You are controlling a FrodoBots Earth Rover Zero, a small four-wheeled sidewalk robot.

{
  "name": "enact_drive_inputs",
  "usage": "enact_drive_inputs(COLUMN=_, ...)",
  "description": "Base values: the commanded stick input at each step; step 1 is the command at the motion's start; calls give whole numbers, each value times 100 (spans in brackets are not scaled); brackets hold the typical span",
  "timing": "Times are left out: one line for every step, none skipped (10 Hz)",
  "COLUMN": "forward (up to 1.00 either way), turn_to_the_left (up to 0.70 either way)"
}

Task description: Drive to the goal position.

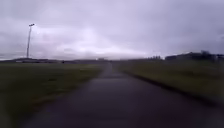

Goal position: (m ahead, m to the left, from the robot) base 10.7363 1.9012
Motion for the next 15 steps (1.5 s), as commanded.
enact_drive_inputs(forward=100, turn_to_the_left=0)
enact_drive_inputs(forward=100, turn_to_the_left=0)
enact_drive_inputs(forward=100, turn_to_the_left=0)
enact_drive_inputs(forward=100, turn_to_the_left=0)
enact_drive_inputs(forward=100, turn_to_the_left=0)
enact_drive_inputs(forward=100, turn_to_the_left=0)
enact_drive_inputs(forward=100, turn_to_the_left=0)
enact_drive_inputs(forward=100, turn_to_the_left=0)
enact_drive_inputs(forward=100, turn_to_the_left=0)
enact_drive_inputs(forward=100, turn_to_the_left=0)
enact_drive_inputs(forward=100, turn_to_the_left=0)
enact_drive_inputs(forward=100, turn_to_the_left=0)
enact_drive_inputs(forward=100, turn_to_the_left=-4)
enact_drive_inputs(forward=100, turn_to_the_left=-9)
enact_drive_inputs(forward=100, turn_to_the_left=-23)
